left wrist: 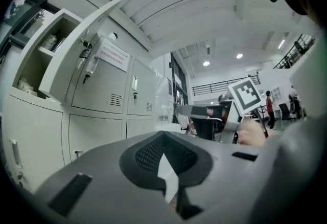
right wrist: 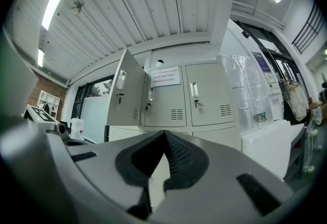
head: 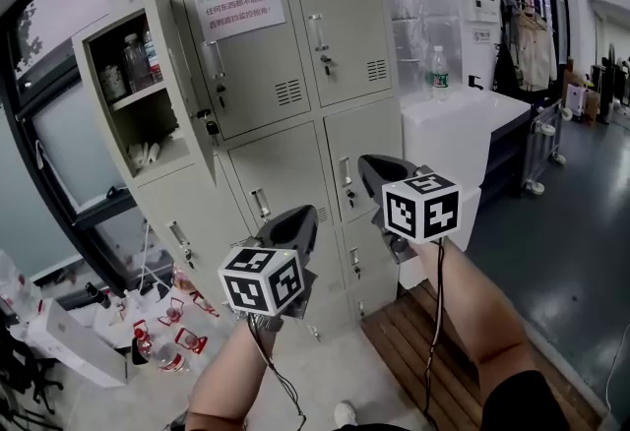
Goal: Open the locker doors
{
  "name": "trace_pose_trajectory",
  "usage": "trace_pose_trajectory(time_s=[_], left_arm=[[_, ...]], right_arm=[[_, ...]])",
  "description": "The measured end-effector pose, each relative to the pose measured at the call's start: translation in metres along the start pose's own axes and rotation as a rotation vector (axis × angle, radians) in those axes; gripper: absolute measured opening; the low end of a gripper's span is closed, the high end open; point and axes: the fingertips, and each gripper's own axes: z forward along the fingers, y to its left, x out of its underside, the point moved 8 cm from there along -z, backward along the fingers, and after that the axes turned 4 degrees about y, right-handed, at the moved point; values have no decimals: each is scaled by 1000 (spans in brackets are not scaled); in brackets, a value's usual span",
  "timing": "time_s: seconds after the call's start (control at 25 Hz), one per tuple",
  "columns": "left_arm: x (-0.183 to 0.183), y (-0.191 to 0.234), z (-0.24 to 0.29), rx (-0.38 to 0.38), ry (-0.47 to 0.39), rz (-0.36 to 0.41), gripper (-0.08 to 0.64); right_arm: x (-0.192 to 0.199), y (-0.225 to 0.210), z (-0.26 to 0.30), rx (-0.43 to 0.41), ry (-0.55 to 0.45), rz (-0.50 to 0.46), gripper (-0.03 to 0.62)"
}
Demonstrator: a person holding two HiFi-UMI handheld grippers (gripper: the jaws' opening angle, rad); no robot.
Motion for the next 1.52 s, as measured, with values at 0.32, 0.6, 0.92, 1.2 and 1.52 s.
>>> trace_pose_trajectory(time_s=[0.32, 0.6, 0.92, 1.2, 1.52], left_arm=[[-3, 26, 48, 48, 5, 5, -2], [-6, 57, 84, 88, 7, 16, -2], [-13, 87, 119, 141, -1, 47, -2], [-15, 109, 144, 166, -7, 47, -2], [-27, 127, 175, 155, -20, 50, -2]], right_arm=[[-10, -23, 42, 22, -7, -12, 0], [-13, -40, 87, 45, -17, -3, 0], [-27, -56, 134, 76, -56, 5, 0], [-37, -71, 167, 90, -66, -15, 2], [-59, -101, 200, 75, -87, -18, 2]])
